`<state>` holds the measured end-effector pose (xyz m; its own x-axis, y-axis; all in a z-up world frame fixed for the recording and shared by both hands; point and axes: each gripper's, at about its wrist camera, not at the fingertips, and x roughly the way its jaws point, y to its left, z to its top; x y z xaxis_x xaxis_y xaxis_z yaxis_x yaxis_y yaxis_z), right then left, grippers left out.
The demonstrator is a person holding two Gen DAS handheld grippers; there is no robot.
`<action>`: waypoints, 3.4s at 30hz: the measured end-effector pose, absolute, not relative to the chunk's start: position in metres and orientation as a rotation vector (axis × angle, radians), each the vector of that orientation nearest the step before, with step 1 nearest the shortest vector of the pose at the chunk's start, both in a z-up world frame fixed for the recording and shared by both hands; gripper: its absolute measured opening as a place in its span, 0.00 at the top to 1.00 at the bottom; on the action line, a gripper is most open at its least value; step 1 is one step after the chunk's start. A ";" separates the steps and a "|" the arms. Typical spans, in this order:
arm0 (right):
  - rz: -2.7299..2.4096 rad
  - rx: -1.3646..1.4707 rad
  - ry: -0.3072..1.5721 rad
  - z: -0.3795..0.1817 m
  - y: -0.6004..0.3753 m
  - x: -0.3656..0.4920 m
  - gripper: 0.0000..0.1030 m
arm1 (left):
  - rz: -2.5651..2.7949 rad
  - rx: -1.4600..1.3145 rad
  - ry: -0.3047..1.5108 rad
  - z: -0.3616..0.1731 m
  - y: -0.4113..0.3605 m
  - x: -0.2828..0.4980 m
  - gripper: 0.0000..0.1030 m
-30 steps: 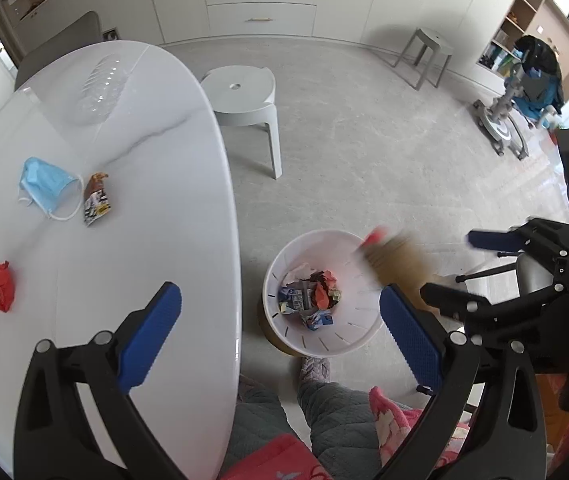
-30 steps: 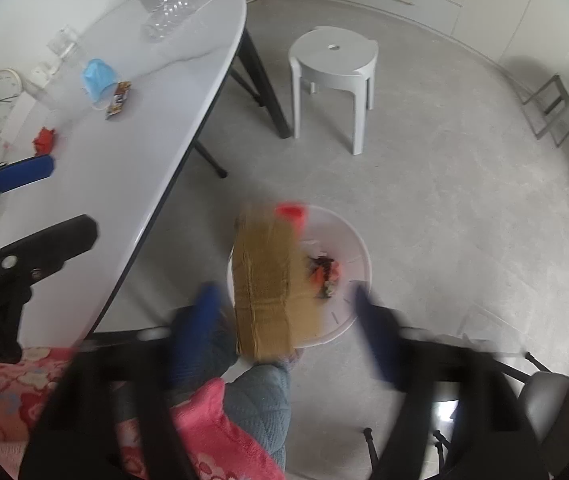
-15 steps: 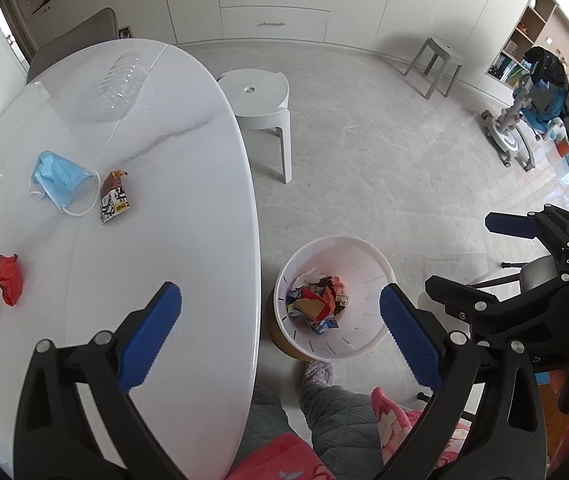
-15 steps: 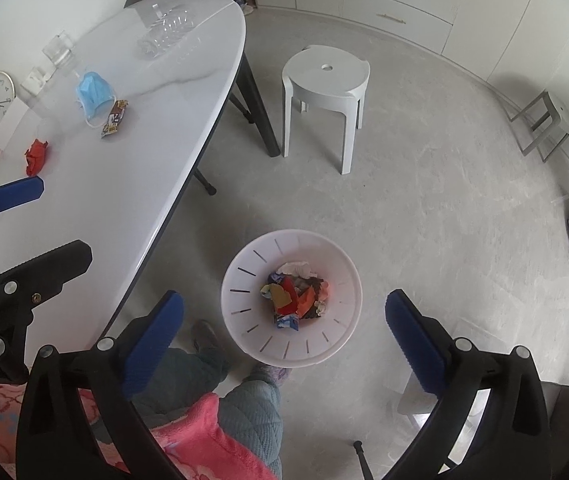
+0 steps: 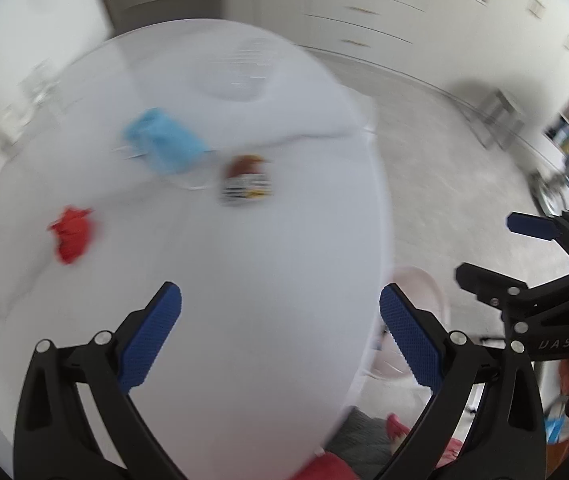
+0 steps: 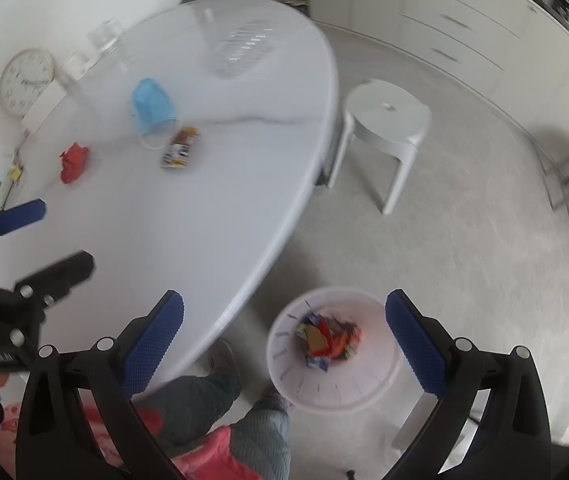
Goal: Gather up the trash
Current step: 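Move both tools back over the table toward the red paper and blue mask, then grasp the red crumpled paper with the left tool while the right tool grasps the blue mask, then carry the blue mask over the white bin and open the right tool while the left tool carries red paper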
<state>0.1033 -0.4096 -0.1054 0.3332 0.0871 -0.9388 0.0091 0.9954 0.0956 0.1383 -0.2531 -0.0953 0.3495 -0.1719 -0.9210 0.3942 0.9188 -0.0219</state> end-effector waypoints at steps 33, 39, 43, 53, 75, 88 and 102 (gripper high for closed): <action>0.219 -0.030 1.269 -0.180 -0.231 0.376 0.03 | -0.021 -0.091 1.344 -0.220 -0.049 0.342 0.36; 0.256 -0.074 1.310 -0.204 -0.214 0.398 0.32 | -0.023 -0.100 1.339 -0.218 -0.049 0.342 0.60; 0.277 -0.066 1.350 -0.214 -0.208 0.405 0.78 | -0.032 -0.100 1.331 -0.214 -0.048 0.341 0.68; 0.292 -0.063 1.288 -0.192 -0.202 0.394 0.81 | -0.043 -0.075 1.281 -0.194 -0.048 0.328 0.68; 0.266 0.035 1.151 -0.093 -0.283 0.187 0.81 | -0.180 0.041 1.189 -0.091 -0.103 0.190 0.67; 0.058 0.152 1.210 -0.099 -0.404 0.037 0.79 | -0.460 0.178 1.179 -0.083 -0.225 0.105 0.67; -0.032 0.227 1.268 -0.135 -0.466 -0.008 0.77 | -0.544 0.270 1.191 -0.090 -0.296 0.066 0.67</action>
<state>-0.0084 -0.4663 -0.1350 0.3005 0.1011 -0.9484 0.1486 0.9773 0.1513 0.0658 -0.2960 -0.0898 0.2633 -0.2578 -0.9296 0.5340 0.8415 -0.0821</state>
